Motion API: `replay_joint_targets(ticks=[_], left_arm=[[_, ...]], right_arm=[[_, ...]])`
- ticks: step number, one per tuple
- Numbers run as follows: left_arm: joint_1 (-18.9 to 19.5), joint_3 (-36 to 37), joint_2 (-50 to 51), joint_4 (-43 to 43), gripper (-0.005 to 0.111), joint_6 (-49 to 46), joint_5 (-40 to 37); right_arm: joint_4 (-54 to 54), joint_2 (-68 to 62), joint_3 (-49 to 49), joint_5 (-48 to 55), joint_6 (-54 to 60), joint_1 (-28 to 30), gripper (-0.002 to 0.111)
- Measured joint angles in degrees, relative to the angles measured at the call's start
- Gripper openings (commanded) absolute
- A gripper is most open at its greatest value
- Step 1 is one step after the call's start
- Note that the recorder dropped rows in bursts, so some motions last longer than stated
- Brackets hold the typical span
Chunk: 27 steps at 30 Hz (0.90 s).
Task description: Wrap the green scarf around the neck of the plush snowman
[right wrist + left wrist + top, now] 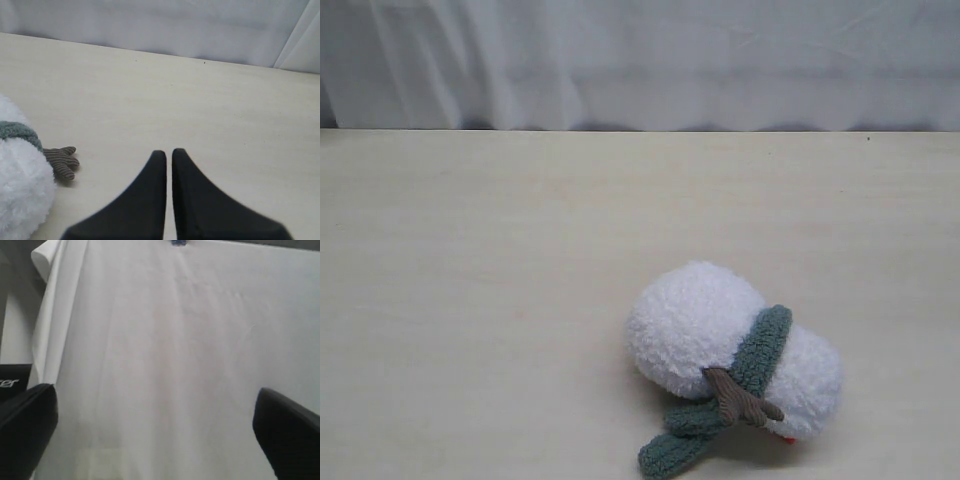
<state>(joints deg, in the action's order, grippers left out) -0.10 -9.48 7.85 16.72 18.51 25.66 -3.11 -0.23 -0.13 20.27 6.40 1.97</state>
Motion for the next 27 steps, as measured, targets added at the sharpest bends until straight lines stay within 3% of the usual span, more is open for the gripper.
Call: replay_joint_targets(ticks=[6,12,27], left_arm=[[-2.07,0.0,-3.93,-12.33,0.101,-17.89,-17.1],[-2.07,0.0,-7.6,-13.7,0.101,-22.59,-29.57],[-2.07,6.69,-7.7,-13.84,0.101,-23.04,-35.11]], right_arm=[[0.0,0.0,0.0,0.0,0.0,0.0,0.004],[0.0,0.0,0.0,0.0,0.0,0.0,0.004],[0.0,0.0,0.0,0.0,0.0,0.0,0.004]])
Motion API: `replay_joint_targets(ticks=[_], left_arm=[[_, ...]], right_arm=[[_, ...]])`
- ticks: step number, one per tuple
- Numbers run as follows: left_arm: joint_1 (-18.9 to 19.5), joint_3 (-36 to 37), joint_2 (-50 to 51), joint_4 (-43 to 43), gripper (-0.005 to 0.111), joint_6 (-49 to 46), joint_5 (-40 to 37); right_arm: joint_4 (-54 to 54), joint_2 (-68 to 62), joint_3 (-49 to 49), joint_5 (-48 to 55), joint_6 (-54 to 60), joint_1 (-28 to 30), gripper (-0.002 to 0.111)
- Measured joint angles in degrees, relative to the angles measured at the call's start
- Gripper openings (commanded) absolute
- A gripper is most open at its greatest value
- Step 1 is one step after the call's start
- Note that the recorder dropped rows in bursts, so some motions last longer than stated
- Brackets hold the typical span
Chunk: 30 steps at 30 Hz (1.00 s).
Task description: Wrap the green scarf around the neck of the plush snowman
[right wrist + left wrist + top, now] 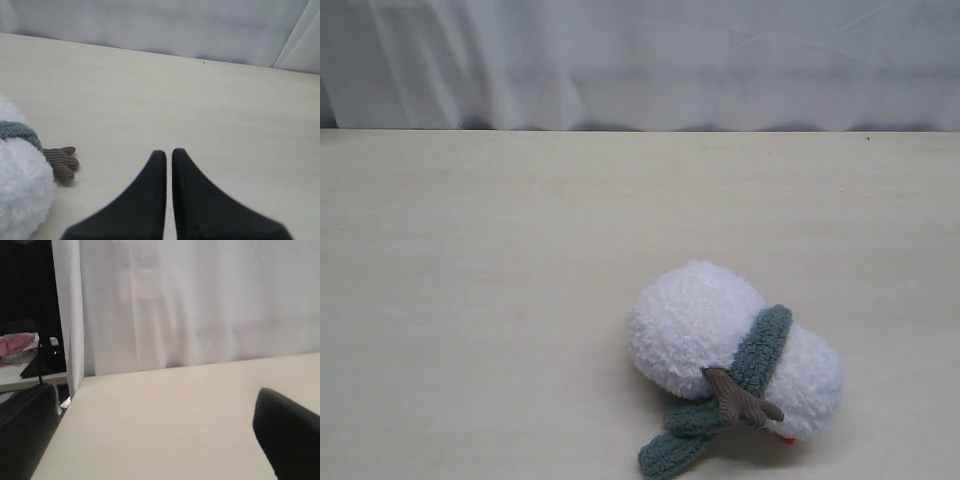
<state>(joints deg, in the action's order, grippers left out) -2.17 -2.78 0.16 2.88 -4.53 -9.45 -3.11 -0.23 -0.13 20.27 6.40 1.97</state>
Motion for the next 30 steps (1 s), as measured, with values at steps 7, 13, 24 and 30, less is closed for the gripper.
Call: replay_joint_targets(ticks=[7,13,24,30], left_arm=[[0.0,2.57,0.0,-0.21,0.101,0.0,-1.82],[0.0,2.6,0.0,-0.21,0.101,0.0,-8.15],[0.0,2.6,0.0,-0.34,0.101,0.0,-8.7],[0.0,2.6,0.0,-0.34,0.097,0.0,-8.7]], right_arm=[[0.0,0.0,0.0,0.0,0.0,0.0,0.004],[0.0,0.0,0.0,0.0,0.0,0.0,0.004],[0.0,0.0,0.0,0.0,0.0,0.0,0.004],[0.0,0.0,0.0,0.0,0.0,0.0,0.004]])
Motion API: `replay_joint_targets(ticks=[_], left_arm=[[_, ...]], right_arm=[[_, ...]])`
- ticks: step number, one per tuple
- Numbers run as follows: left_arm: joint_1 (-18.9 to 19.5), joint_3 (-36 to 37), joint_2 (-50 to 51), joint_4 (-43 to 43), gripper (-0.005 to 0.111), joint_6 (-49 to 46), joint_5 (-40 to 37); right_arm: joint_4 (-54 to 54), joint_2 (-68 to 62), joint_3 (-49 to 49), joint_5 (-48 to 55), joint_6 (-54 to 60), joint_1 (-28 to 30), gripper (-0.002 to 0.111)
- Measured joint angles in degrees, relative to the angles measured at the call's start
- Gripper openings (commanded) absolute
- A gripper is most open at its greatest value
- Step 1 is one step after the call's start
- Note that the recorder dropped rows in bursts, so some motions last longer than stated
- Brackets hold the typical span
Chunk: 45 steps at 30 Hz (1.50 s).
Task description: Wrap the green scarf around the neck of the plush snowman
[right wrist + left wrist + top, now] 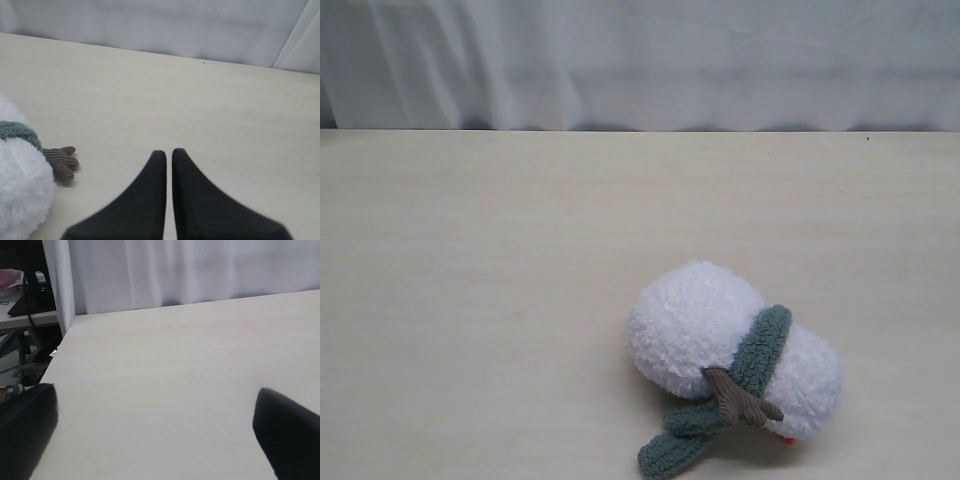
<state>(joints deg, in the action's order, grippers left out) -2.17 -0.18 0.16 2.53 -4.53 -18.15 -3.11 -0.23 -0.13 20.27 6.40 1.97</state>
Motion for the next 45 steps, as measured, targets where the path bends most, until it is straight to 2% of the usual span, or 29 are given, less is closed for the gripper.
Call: replay_joint_targets(ticks=[2,6,10,11,45], left_arm=[[0.0,0.0,0.0,-0.1,0.085,0.43,0.0],[0.0,0.0,0.0,-0.1,0.04,0.85,-0.22],[0.0,0.0,0.0,-0.1,0.004,-0.19,-0.62],[0.0,0.0,0.0,-0.1,0.0,-0.31,-0.72],[0.0,0.0,0.0,-0.1,0.0,-1.21,-0.86]], right_arm=[[0.0,0.0,0.0,0.0,0.0,0.0,0.004],[0.0,0.0,0.0,0.0,0.0,0.0,0.004],[0.0,0.0,0.0,0.0,0.0,0.0,0.004],[0.0,0.0,0.0,0.0,0.0,0.0,0.004],[0.0,0.0,0.0,0.0,0.0,0.0,0.004]])
